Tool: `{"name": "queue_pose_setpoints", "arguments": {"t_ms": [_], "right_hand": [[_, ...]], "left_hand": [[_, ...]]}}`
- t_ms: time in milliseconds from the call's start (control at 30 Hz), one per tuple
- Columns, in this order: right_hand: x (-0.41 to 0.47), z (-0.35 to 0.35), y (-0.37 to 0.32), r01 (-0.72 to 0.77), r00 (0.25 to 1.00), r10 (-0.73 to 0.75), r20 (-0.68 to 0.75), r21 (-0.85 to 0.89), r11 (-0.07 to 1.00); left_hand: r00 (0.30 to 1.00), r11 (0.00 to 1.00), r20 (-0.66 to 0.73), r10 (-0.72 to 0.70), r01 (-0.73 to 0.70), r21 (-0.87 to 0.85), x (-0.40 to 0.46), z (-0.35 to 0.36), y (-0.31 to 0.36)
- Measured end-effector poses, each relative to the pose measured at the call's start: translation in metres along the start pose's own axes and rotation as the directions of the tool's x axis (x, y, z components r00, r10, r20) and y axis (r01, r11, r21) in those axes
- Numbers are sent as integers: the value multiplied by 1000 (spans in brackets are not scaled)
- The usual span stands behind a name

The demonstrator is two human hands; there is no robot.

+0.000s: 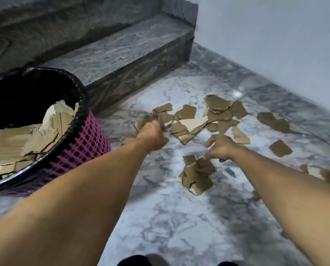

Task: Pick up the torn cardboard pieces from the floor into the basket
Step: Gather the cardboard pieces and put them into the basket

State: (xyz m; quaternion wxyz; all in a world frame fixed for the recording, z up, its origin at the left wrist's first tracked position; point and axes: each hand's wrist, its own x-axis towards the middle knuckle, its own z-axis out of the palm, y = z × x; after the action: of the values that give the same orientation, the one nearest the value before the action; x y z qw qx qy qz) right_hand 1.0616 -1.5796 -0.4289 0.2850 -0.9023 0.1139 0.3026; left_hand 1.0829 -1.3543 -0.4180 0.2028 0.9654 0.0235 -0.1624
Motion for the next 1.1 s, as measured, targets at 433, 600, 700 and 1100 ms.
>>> {"name": "queue_pose_setpoints", "arguments": {"t_ms": [433,600,700,1100], "right_hand": [[61,87,52,399,912,-240,331,-591,702],[66,84,44,443,896,-333,294,-660,607],[68,81,39,482,871,-396,291,-664,572],[107,65,36,391,903,-293,313,-323,862]], "left_hand": [[949,944,40,-312,305,128,54,98,-53],[945,944,-76,-318,323,65,74,97,-70],[931,938,-127,-342,347,16,84,96,-79],[788,808,-195,-584,542,-229,107,100,-90]]}}
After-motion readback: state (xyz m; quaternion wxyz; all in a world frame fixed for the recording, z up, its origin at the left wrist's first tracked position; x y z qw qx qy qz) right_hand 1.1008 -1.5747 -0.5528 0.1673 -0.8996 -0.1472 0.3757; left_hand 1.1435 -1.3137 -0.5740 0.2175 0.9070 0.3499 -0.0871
